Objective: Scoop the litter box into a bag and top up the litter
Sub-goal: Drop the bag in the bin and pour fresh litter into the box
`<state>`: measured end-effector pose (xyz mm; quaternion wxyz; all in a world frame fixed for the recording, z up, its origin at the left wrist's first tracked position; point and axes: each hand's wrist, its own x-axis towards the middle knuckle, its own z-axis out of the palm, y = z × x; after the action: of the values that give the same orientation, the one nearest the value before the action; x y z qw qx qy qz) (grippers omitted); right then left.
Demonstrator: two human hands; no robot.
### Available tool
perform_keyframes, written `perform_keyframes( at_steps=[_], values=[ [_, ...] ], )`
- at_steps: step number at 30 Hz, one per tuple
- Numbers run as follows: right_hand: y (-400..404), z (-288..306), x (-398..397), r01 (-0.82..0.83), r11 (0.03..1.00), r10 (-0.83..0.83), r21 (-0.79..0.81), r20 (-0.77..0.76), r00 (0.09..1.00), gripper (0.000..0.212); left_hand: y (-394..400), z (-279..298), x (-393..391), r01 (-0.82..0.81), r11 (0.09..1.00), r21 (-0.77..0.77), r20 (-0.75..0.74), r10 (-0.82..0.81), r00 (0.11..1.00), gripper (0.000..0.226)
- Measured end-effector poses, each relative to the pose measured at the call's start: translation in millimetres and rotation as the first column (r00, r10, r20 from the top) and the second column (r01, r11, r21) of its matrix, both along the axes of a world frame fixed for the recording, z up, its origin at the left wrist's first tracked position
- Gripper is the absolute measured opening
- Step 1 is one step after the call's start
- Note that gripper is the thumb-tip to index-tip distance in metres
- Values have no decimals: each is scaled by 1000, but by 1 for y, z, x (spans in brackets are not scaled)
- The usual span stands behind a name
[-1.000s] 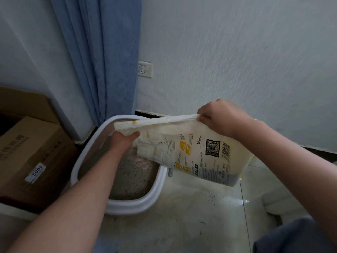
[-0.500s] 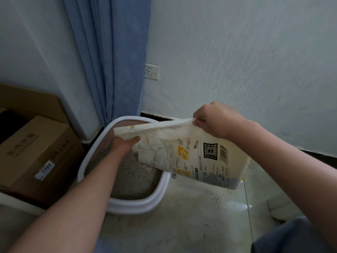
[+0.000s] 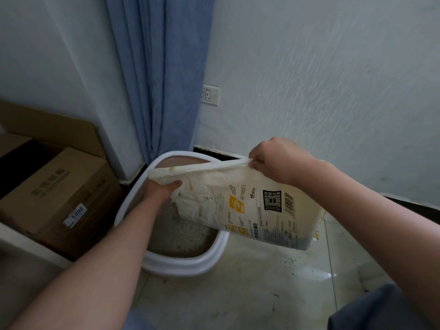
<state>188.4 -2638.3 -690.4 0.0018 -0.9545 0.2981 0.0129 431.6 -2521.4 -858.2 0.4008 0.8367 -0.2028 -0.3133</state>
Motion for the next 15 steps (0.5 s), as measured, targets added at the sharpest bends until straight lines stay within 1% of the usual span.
perform_keyframes(
  at_steps=[3,5,7,9,12,15],
  values=[
    [3,-1,2,-16,1000,16,-14,-2,1000,18,4,-2,3,-37,999,-27,-10,36,999,81],
    [2,-2,2,-23,999,23,-24,8,1000,18,6,-3,5,-93,992,-91,-55,89,995,80],
    [0,-5,-1,-22,999,22,-29,18,1000,25,8,-3,6,-155,978,-141,-100,142,985,79],
    [-3,-10,-5,-14,1000,15,-25,30,999,30,9,-1,5,-196,969,-152,-123,178,976,76],
    [-7,-21,-13,6,999,-4,-43,54,999,26,9,2,2,-196,967,-164,-110,179,978,67],
    [-11,-32,-22,22,998,-18,-53,76,997,28,8,7,-2,-189,965,-184,-91,174,980,59]
  ],
)
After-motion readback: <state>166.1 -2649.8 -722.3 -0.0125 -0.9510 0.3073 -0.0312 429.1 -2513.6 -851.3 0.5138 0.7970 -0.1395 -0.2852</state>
